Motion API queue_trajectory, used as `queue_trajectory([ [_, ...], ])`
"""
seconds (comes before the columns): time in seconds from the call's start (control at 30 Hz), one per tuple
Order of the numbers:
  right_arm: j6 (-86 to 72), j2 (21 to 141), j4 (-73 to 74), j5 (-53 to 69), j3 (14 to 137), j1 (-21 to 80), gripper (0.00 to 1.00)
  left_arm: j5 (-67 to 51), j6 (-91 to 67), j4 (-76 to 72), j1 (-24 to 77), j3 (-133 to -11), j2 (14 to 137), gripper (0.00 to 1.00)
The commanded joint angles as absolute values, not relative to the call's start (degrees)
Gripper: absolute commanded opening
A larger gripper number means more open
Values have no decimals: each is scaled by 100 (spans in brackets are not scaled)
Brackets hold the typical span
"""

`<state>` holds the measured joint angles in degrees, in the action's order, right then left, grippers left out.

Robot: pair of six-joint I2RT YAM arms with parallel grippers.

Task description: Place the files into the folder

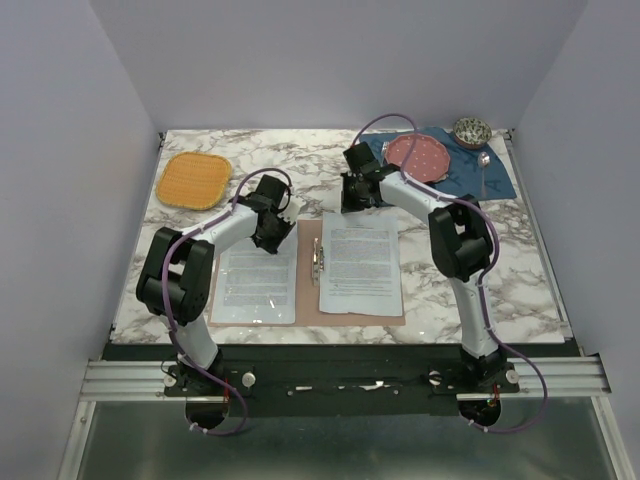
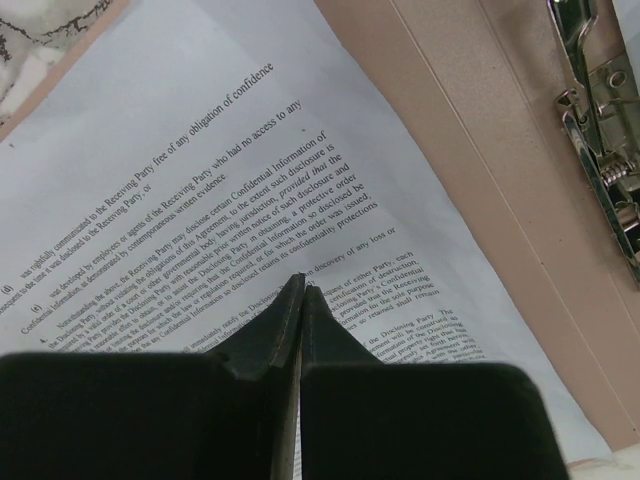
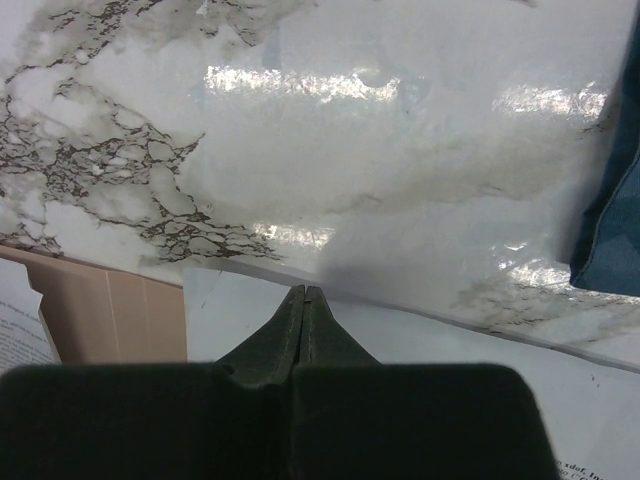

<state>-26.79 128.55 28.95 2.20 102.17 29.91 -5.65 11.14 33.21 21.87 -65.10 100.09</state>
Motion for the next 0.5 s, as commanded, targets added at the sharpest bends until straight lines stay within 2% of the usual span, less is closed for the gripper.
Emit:
queue_trajectory([
  [0.0, -2795, 13060, 3102, 264, 10450, 2988, 3, -413, 1142, 3120, 2215, -6364, 10028, 8],
  [0.47, -2856, 13149, 3269, 466, 10459, 3006, 1, -334, 1195, 3067, 2215, -6187, 9941, 8],
])
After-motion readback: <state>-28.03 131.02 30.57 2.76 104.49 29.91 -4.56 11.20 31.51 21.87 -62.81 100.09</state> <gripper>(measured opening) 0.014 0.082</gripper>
